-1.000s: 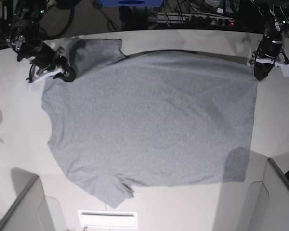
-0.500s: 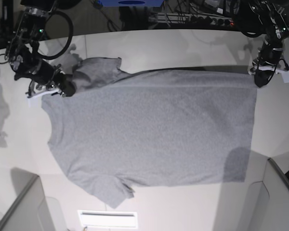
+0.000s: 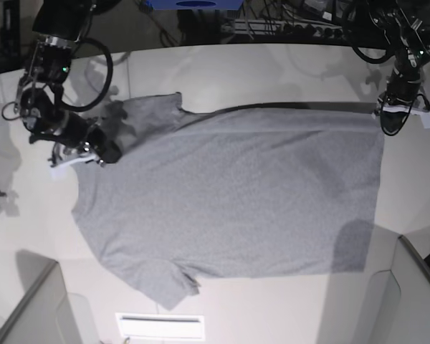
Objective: Fold the T-shirt properly
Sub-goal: 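Pull both shoulder corners apart to straighten the collar edge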
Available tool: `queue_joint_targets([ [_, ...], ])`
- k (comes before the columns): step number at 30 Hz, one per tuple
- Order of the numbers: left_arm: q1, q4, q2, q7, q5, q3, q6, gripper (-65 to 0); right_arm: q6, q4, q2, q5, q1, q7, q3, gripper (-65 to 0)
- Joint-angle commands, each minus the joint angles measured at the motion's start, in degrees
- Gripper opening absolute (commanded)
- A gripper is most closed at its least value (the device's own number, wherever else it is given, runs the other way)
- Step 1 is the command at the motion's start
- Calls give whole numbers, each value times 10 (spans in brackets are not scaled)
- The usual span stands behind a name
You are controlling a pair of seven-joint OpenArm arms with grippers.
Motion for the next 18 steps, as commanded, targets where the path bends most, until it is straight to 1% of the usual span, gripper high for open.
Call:
queue_joint_targets([
  [1,-7,7,-9,-13,-9,2,-4,-650,4,5,7,11,14,6,-2,-650],
  [9,-26,6,-9,-12,-9,7,-3,-650,4,-17,7,11,49,6,-6,-650],
  [10,-30,8,-9,-4,-9,6,-3,-650,4,-17,7,11,53,6,-5,-650],
  [13,-65,6,-9,63,-9,-3,-3,-650,4,-22,8,11,58,6,-6,-650],
  [15,-88,6,-8,102,-9,-23,-3,-650,4,-36,8,11,68,6,-7,-650],
  [18,-120,-2,-8,129,-8,-29,-2,-650,4,-64,8,11,80,6,-7,-650],
])
